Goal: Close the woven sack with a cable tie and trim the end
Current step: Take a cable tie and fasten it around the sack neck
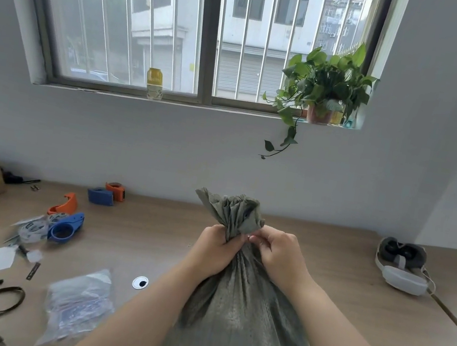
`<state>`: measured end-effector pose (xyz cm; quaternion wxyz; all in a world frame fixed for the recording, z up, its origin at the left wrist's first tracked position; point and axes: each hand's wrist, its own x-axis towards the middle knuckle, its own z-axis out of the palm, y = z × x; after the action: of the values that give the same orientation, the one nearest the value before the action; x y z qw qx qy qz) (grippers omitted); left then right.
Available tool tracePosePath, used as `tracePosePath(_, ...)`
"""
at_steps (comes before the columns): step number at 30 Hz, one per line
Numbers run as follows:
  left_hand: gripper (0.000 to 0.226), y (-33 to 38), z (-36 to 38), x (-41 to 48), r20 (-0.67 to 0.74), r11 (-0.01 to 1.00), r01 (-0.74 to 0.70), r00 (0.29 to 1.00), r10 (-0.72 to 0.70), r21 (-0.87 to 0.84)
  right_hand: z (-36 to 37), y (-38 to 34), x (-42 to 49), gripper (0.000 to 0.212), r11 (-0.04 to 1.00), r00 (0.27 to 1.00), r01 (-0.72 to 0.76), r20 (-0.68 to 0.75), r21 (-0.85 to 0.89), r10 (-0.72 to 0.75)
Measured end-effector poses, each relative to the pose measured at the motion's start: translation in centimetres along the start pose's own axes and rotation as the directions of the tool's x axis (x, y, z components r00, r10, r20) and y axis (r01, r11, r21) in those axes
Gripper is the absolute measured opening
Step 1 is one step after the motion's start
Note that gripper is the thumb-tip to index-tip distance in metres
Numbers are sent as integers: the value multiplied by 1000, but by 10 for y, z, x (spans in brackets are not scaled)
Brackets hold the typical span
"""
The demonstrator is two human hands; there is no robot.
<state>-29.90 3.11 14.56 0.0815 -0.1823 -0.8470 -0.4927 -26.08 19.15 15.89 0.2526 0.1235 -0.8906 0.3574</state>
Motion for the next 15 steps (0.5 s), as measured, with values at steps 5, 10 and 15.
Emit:
tracePosePath(5, 28, 8, -4, 1, 29, 997, 3, 1000, -5, 72, 0, 9, -5, 11, 991, 997, 59, -48, -123, -65)
tracePosePath(10, 29, 3, -7, 5, 61, 988, 143, 987, -147, 63, -4, 15, -12, 17, 977, 999, 45, 29, -207, -40)
tracePosePath(15, 30, 11, -7, 9, 106, 959, 279, 956, -273, -48, -8, 2, -13, 16, 975, 989, 147, 54, -167, -140)
